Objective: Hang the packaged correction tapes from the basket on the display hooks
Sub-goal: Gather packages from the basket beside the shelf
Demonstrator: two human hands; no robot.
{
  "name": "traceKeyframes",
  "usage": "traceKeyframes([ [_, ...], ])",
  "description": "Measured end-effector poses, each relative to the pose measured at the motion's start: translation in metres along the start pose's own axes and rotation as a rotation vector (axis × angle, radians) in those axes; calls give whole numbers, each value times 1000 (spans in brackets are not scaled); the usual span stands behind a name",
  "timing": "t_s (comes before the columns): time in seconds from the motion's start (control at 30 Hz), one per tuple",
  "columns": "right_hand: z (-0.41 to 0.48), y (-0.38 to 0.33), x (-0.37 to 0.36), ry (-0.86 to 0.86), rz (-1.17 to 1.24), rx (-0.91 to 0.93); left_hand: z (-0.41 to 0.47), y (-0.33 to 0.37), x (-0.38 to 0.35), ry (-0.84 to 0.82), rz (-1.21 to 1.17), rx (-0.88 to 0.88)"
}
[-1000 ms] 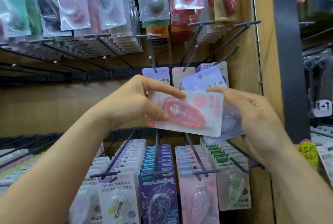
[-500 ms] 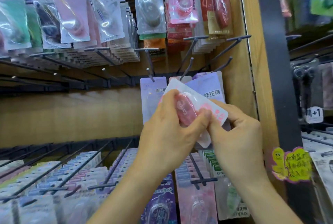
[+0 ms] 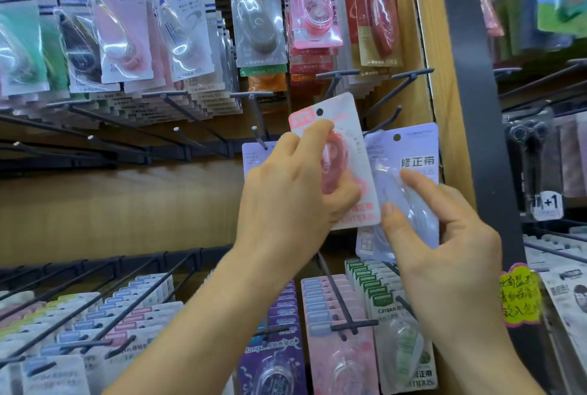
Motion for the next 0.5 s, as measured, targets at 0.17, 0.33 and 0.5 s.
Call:
traceKeyframes([
  [0.17,4,2,-1,-36,-58,-2,12,8,-2,39,221,-95],
  [0.33,11,5,-4,-79,-12,-34,15,26,-3,47,358,-181],
  [0.5,15,10,-10,-117,26,-76,29,18,-16,-126,381,-106],
])
Point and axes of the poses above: each hand's wrist, its own z-axis towards the middle knuckle, its own x-axis out of the back of the hand, y = z × x, the point moved 10 cm from there along z, towards the middle knuckle, and after that the axes turned 12 degrees about -y, right-handed, at the moved point
